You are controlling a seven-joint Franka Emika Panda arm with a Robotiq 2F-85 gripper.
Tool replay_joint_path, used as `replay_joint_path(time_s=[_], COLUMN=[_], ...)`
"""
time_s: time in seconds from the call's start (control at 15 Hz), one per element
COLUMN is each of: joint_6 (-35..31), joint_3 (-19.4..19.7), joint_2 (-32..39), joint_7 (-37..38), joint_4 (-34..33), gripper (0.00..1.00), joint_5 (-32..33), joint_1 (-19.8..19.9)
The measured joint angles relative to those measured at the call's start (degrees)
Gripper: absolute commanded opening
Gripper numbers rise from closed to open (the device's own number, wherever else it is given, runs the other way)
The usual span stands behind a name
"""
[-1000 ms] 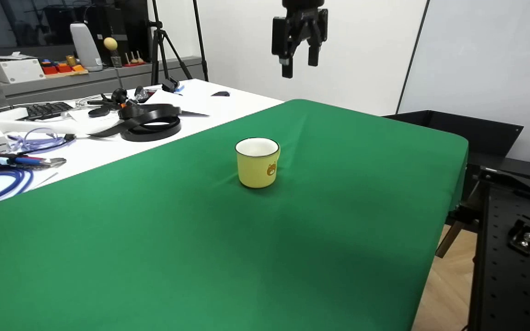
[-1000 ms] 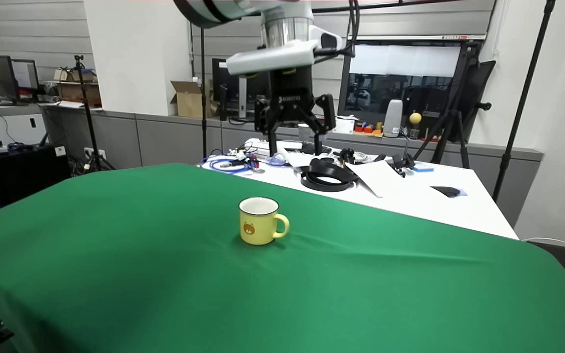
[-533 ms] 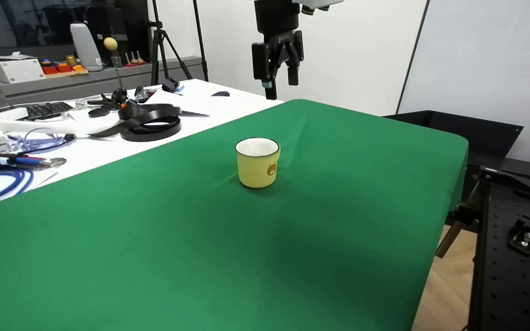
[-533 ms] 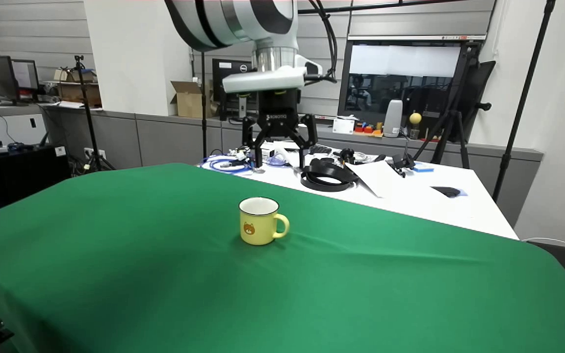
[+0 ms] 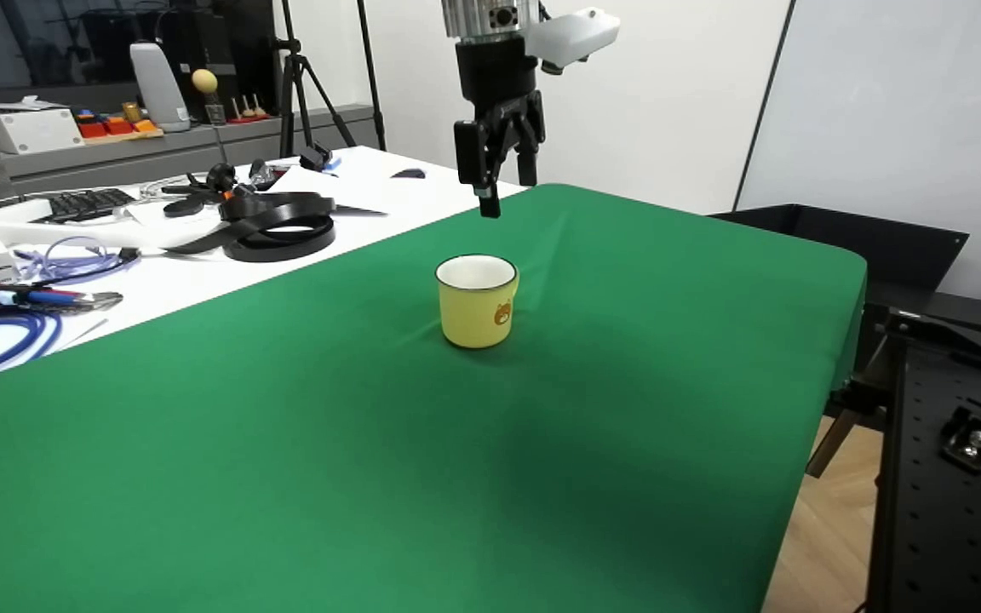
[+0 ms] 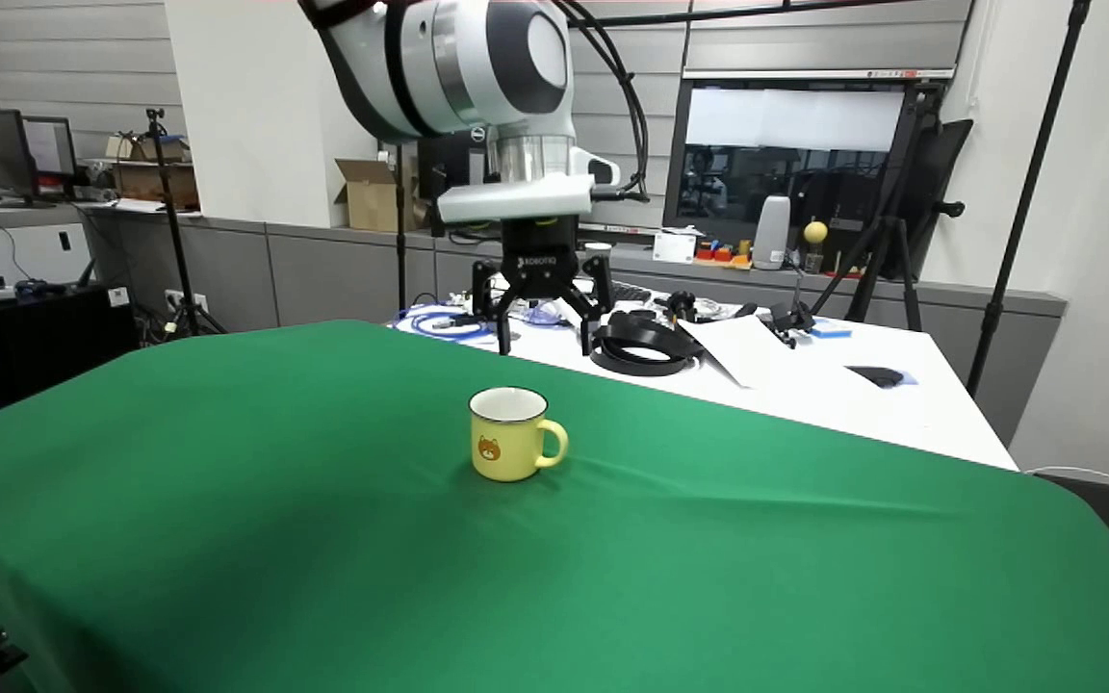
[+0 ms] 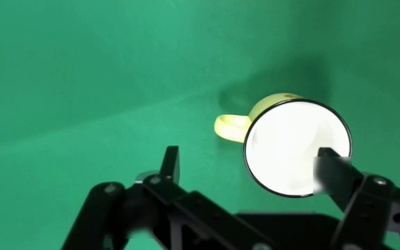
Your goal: Move the cup slightly down on the table
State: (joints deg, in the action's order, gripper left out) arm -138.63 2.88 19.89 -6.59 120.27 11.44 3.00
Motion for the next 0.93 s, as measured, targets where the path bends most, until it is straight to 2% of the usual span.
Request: replay_joint_path(time_s=[0.6,0.67,0.93], joint_6=[-1.2,-1.2,-0.9], joint_3=[0.1,0.1,0.0], joint_2=[8.4,9.1,11.8], joint_7=[-4.3,-4.9,-6.4], joint_4=[-5.3,-5.8,-7.9], gripper=[1.00,0.82,0.51], joint_5=[2.4,2.5,3.1], joint_1=[-0.3,-0.4,-0.4])
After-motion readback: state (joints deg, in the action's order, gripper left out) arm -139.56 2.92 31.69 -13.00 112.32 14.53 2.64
